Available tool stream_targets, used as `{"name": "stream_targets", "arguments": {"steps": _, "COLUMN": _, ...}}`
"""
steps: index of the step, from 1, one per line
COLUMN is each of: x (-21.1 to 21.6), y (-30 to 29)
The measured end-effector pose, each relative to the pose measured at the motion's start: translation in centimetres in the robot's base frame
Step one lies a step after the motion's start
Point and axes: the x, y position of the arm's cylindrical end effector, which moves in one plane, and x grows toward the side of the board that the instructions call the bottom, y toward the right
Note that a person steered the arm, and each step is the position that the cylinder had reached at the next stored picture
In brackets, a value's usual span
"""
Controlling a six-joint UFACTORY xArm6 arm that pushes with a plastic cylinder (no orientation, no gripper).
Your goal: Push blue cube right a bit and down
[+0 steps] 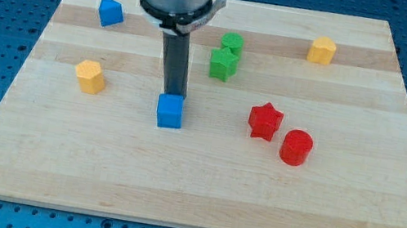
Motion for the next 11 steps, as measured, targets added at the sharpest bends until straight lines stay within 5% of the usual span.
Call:
{"name": "stream_targets", "arguments": {"steps": 3, "x": -1.3, "y": -4.2}}
{"name": "stream_targets", "arguments": {"steps": 7, "x": 5.0, "y": -2.2}}
{"name": "stream_targets", "arguments": {"steps": 11, "x": 1.3, "y": -2.1}}
